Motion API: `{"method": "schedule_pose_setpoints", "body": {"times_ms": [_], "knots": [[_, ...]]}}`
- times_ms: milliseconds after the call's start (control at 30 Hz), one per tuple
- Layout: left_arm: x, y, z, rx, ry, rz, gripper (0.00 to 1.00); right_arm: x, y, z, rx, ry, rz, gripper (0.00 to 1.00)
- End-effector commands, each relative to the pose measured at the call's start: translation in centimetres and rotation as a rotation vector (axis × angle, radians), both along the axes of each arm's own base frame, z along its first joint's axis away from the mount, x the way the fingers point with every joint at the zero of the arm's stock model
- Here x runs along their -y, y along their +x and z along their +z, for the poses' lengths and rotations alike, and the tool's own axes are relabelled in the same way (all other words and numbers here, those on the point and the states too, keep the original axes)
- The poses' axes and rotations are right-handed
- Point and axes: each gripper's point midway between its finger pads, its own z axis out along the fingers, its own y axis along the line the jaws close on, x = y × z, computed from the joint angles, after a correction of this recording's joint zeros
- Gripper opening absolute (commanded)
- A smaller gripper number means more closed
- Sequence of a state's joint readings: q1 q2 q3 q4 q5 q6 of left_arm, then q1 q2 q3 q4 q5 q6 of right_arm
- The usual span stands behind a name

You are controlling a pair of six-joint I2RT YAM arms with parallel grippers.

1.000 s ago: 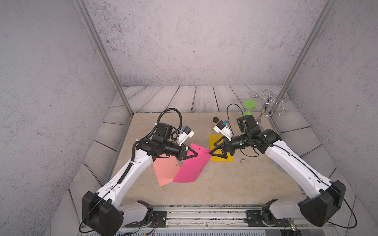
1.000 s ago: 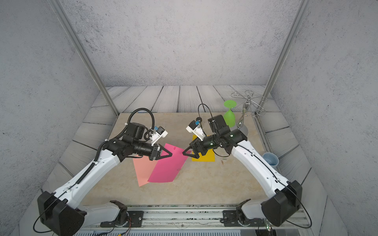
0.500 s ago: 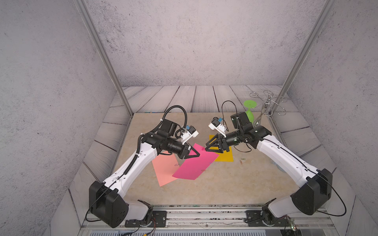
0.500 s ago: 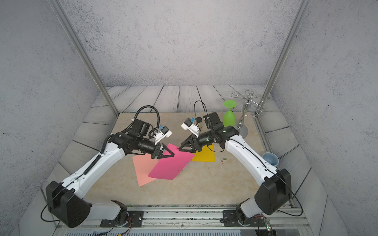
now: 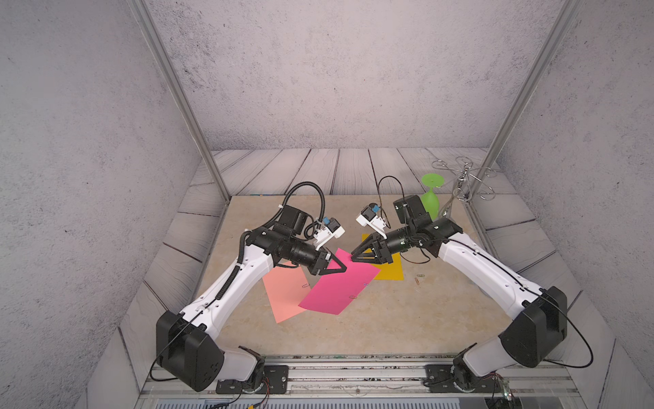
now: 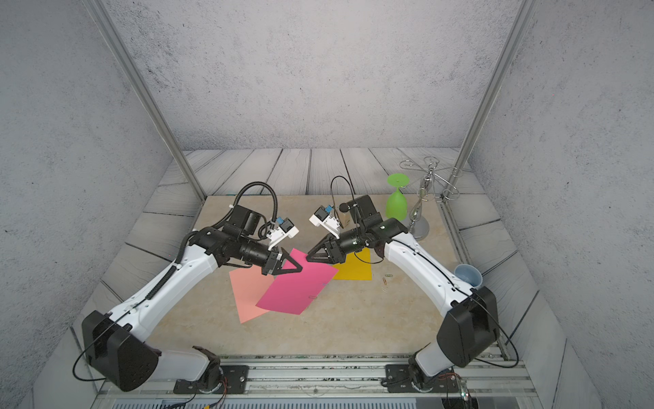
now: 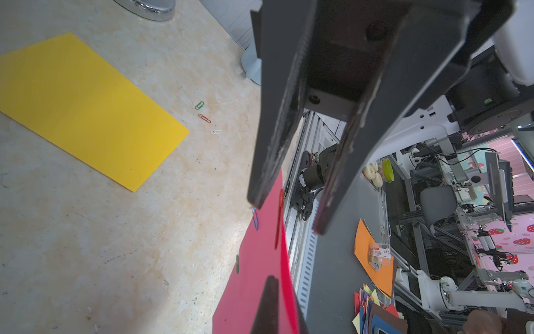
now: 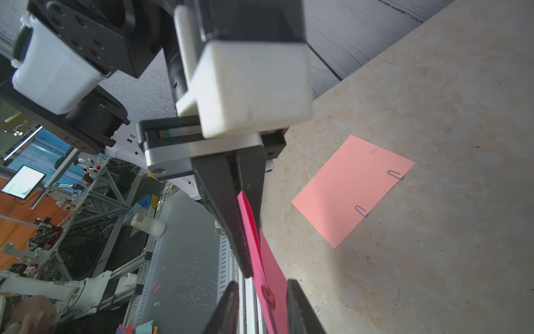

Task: Unclip the paperclips from the documents
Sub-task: Remove the paper clip from the document.

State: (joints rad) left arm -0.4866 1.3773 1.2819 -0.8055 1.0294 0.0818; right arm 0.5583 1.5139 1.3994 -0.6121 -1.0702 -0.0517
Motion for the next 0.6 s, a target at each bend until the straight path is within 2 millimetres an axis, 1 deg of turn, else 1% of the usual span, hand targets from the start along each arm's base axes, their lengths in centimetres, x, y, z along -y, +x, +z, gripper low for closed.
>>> {"method": "schedule_pose_setpoints", "body": {"times_ms": [0, 300, 567], "knots": [[0.26, -0.47, 0.73, 0.019, -0.026, -0.037, 0.0, -0.48, -0.29, 0.11, -0.016, 0.025, 0.029, 0.27], [0.23, -0.62, 0.91, 0.019, -0.03, -0.04, 0.0, -0.51, -0.59, -0.18, -0.033, 0.028, 0.042, 0.12], [0.18, -0.79, 0.95, 0.019, -0.034, -0.042, 0.0, -0.35, -1.04, -0.39, -0.043, 0.027, 0.051, 0.07]]}}
